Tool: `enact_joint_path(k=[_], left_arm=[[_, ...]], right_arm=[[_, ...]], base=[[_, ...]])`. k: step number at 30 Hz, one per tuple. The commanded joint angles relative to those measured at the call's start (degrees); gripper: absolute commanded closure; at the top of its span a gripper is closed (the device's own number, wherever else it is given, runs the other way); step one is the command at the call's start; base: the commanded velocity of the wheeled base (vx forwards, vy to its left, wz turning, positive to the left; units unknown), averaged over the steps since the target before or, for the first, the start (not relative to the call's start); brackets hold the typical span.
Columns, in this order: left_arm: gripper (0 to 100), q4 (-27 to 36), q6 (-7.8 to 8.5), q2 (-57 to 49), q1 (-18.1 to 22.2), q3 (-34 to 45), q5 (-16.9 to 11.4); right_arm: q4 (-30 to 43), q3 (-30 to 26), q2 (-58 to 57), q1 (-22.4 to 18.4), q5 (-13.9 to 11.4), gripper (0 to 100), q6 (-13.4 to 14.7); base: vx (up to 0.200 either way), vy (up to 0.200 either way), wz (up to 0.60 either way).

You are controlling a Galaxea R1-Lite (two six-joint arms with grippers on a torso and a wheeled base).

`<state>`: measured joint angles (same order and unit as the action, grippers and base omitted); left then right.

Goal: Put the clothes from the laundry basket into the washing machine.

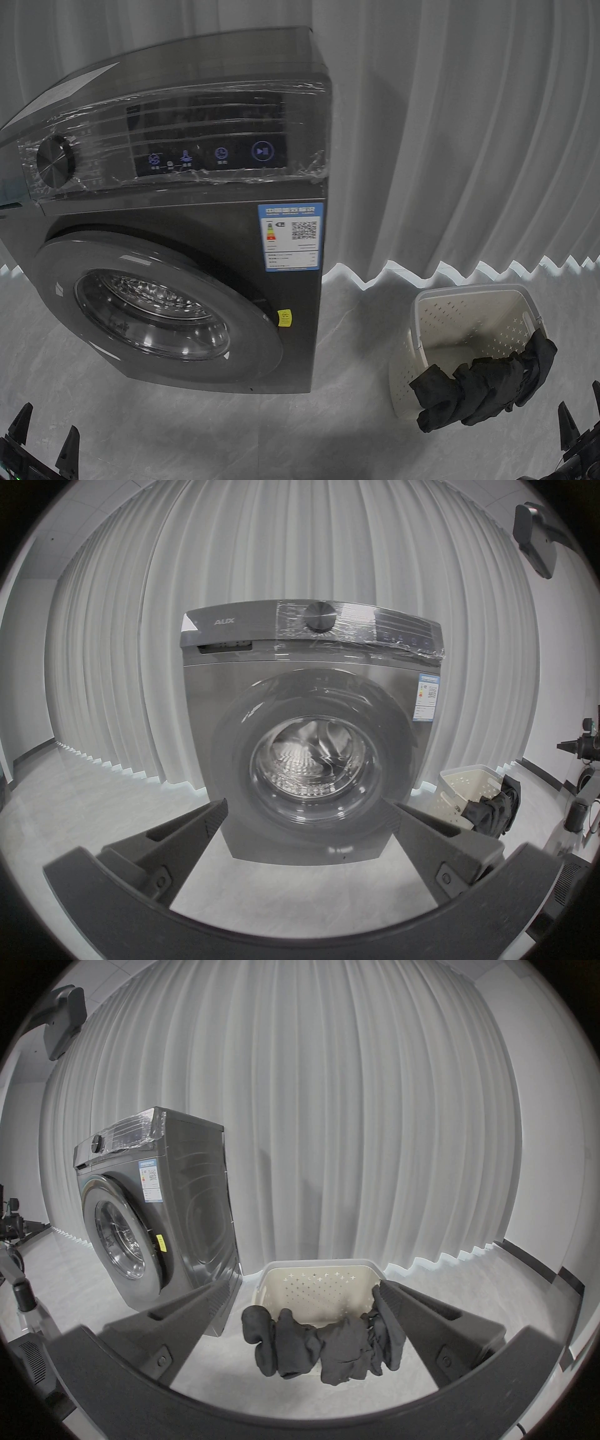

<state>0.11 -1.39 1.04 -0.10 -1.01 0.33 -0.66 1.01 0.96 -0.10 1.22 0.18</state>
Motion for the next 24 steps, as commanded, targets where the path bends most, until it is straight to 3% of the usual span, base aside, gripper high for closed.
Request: enact_joint_path(k=[1, 24], left_arm=[[0, 0.1, -0.02, -1.0, 0.0, 0.9, 0.0], [0, 0.0, -0.02, -1.0, 0.0, 0.9, 0.1]], right_arm=[[0.0, -1.0, -1.0, 0.0, 0.0, 0, 0.0], [-0.1, -1.0, -1.0, 0.0, 0.0, 0, 0.0]], base=[[0.000, 0.200, 0.00], [0.000, 0.200, 0.00]])
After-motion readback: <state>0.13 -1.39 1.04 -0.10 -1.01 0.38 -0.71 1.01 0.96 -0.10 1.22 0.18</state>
